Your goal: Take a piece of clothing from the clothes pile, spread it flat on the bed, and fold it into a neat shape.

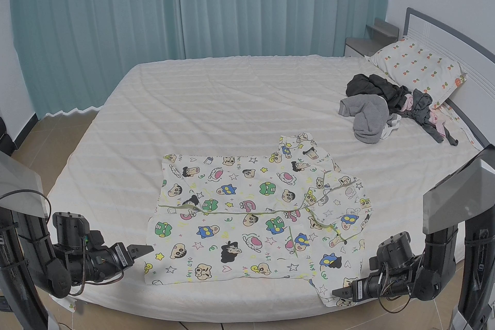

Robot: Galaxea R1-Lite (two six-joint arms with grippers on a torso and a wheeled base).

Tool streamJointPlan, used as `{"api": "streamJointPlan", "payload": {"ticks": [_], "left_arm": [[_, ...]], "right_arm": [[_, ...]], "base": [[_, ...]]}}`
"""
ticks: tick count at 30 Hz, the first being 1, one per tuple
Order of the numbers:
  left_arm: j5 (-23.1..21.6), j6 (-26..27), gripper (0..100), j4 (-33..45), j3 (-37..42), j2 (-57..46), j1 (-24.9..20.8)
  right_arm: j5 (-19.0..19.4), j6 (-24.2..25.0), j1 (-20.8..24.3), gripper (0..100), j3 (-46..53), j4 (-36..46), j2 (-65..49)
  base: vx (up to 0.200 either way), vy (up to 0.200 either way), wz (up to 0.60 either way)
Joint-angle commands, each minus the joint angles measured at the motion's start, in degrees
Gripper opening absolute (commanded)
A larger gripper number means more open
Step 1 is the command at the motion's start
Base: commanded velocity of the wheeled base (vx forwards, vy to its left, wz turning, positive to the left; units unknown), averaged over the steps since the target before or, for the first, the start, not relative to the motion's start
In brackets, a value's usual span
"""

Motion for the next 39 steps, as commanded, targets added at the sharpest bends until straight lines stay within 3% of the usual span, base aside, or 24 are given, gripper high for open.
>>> {"api": "streamJointPlan", "payload": {"ticks": [1,10,11,22,24,28,29,30,39], "left_arm": [[1.2,-0.1,100,-2.5,0.7,3.6,-0.8],[1.1,-0.4,100,-3.1,0.9,3.8,-0.8],[1.1,-0.4,100,-3.1,0.9,3.8,-0.8],[1.7,0.1,100,-3.2,0.2,4.3,-1.1],[3.7,0.1,100,-3.2,-0.8,5.2,-2.1],[14.0,1.1,100,-3.2,-5.3,9.4,-5.6],[14.0,1.1,100,-3.2,-5.3,9.4,-5.6],[16.9,4.6,100,-3.2,-6.6,12.3,-6.3],[20.3,13.7,100,-3.3,-5.7,16.0,-8.9]], "right_arm": [[-1.0,0.0,0.9,100,-1.8,0.1,2.4],[-5.0,0.0,4.7,100,-6.4,0.9,4.7],[-6.0,0.0,4.8,0,-6.6,1.1,4.8],[-5.7,0.5,4.5,0,-5.5,0.4,3.5],[-5.1,0.5,4.2,0,-4.9,0.4,2.3],[-2.0,0.6,3.1,0,-3.4,0.4,0.0],[-2.0,0.6,3.1,0,-3.4,0.4,0.0],[-1.3,0.7,2.6,0,-3.0,0.4,-0.5],[-1.2,0.8,3.2,0,-2.6,-0.3,-0.6]], "base": [[0.000,0.000,0.00],[0.000,0.000,0.00],[0.000,0.000,0.00],[0.000,0.000,0.00],[0.000,0.000,0.00],[0.000,0.000,0.00],[0.000,0.000,0.00],[0.000,0.000,0.00],[0.000,0.000,0.00]]}}
